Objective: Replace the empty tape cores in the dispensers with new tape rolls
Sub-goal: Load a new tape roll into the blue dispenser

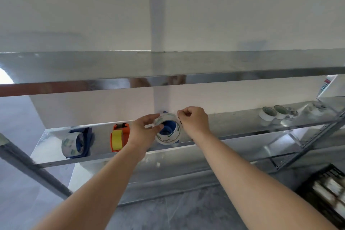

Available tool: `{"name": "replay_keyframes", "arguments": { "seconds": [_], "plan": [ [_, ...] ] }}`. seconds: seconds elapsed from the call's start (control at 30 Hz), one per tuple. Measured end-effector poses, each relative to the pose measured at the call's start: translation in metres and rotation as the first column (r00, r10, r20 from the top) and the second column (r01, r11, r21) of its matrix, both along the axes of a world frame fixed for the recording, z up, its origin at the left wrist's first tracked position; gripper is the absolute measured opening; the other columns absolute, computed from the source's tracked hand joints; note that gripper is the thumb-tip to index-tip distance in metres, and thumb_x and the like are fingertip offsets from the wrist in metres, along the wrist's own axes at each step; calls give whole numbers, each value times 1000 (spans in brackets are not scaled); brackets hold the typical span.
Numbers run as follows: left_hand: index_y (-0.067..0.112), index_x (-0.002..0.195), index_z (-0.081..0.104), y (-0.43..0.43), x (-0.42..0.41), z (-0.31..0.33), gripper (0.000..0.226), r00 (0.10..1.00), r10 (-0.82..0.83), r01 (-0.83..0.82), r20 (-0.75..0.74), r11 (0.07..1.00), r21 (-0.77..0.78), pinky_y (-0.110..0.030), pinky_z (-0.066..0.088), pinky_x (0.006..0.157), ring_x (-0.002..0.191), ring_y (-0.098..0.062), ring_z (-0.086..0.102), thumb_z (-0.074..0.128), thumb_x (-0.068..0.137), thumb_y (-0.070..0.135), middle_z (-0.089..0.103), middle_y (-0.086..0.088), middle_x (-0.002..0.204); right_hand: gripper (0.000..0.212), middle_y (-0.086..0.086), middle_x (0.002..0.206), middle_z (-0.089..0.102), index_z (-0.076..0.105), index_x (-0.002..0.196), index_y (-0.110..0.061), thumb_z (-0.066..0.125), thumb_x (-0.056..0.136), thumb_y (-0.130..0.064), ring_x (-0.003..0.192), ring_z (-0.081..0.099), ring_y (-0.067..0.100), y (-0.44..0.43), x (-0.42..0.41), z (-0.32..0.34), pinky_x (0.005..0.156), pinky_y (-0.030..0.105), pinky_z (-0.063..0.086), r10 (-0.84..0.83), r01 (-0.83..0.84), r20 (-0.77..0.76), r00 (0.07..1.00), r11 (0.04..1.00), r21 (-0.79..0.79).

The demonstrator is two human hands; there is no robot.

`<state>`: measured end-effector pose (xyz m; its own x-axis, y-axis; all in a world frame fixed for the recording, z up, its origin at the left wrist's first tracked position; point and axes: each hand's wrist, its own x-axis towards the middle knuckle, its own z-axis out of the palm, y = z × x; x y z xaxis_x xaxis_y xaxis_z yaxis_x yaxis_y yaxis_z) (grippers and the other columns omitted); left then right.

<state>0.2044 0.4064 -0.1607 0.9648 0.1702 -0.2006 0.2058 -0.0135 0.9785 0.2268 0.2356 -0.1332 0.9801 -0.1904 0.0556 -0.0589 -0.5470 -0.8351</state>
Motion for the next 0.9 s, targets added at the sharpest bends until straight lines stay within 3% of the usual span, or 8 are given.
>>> {"name": "replay_keyframes", "arguments": {
  "seconds": [0.1, 0.23, 0.53, 0.7, 0.9],
  "plan": [
    [33, 101, 75, -3, 2, -13, 31, 1000, 3, -4, -29, 1000, -26, -46, 61, 100, 104, -19, 73, 82, 90, 5, 75, 11, 108, 26, -2, 83, 74, 76, 90, -11, 65, 100, -32, 76, 66, 12, -2, 5, -14, 61, 20, 46, -1, 4, -58, 998, 999, 37],
    [27, 105, 78, -10, 15, -26, 33, 998, 32, -35, -61, 998, -52, -50, 61, 100, 102, -19, 74, 80, 90, -2, 79, 3, 109, 26, -1, 81, 74, 76, 87, -10, 66, 99, -32, 81, 69, 18, -9, 22, -32, 69, 29, 51, 12, -4, -96, 995, 997, 75],
    [33, 100, 76, -32, 52, -56, 29, 971, 165, -165, -170, 986, 17, -54, 61, 98, 109, -27, 73, 83, 89, 7, 76, 3, 115, 27, -6, 76, 71, 77, 89, -12, 66, 99, -35, 70, 63, 7, -25, 86, -81, 61, 19, 41, 134, -117, -171, 976, 988, 105],
    [21, 114, 77, -38, 65, -68, 27, 951, 213, -212, -223, 977, 30, -52, 65, 88, 105, -27, 73, 82, 90, 9, 75, -1, 113, 23, -9, 82, 72, 78, 95, -18, 65, 100, -36, 76, 65, 5, -31, 113, -98, 61, 19, 41, 212, -196, -215, 953, 976, 92],
    [23, 113, 75, -30, 75, -95, 24, 914, 310, -312, -260, 949, 34, -48, 67, 80, 101, -25, 70, 79, 94, 8, 67, -4, 121, 15, -15, 93, 77, 80, 100, -25, 68, 97, -33, 90, 70, 0, -29, 122, -117, 83, 24, 56, 327, -310, -211, 921, 944, 110]
  ]
}}
